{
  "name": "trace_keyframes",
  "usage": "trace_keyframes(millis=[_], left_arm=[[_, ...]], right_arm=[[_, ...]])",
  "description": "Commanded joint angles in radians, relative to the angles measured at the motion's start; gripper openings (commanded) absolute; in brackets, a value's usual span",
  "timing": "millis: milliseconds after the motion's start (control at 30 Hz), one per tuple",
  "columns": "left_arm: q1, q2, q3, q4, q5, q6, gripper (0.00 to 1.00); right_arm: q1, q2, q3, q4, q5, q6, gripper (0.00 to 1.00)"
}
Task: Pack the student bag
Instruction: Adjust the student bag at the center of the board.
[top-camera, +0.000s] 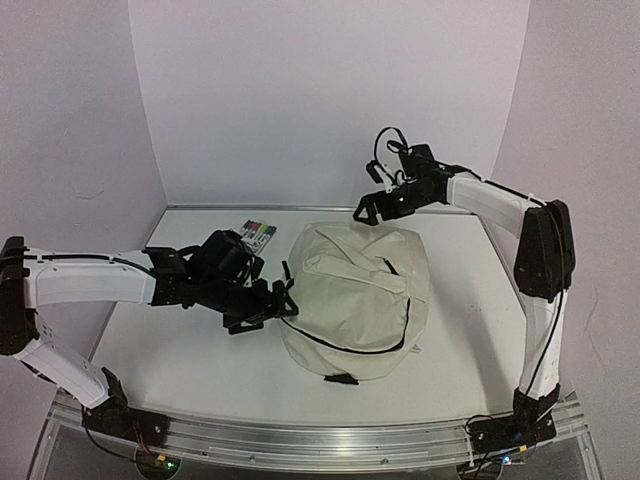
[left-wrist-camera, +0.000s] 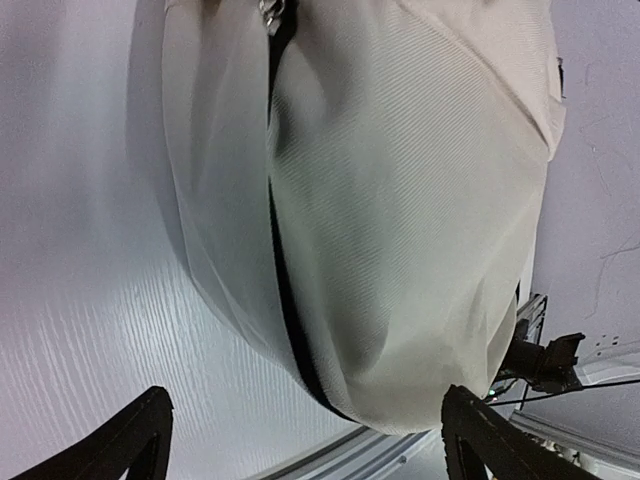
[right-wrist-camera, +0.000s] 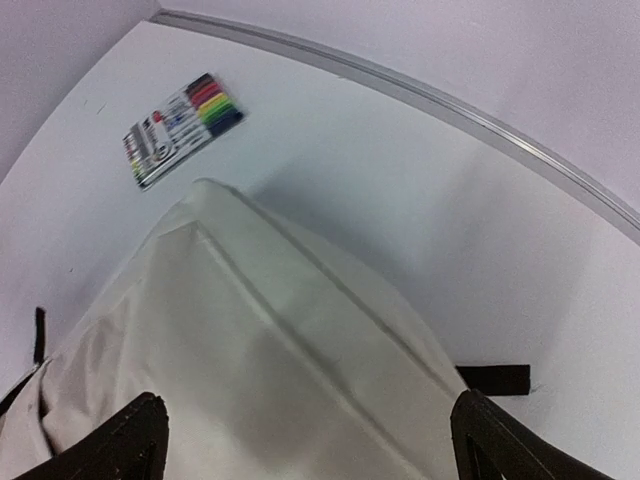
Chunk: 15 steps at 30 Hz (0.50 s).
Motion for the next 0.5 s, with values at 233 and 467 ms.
trace_keyframes(millis=[233,467], left_arm=[[0.003,0.139,0.059,0.115,0.03,-0.025,0.43],[0.148,0.204,0.119,0.078,0.023,0.006,0.03]], right_arm=[[-0.072,0.063,-0.082,-0.06,-0.227,0.005,0.85],[-0.104,-0.15,-0.375,-0.115,-0.289,-0.069,0.76]])
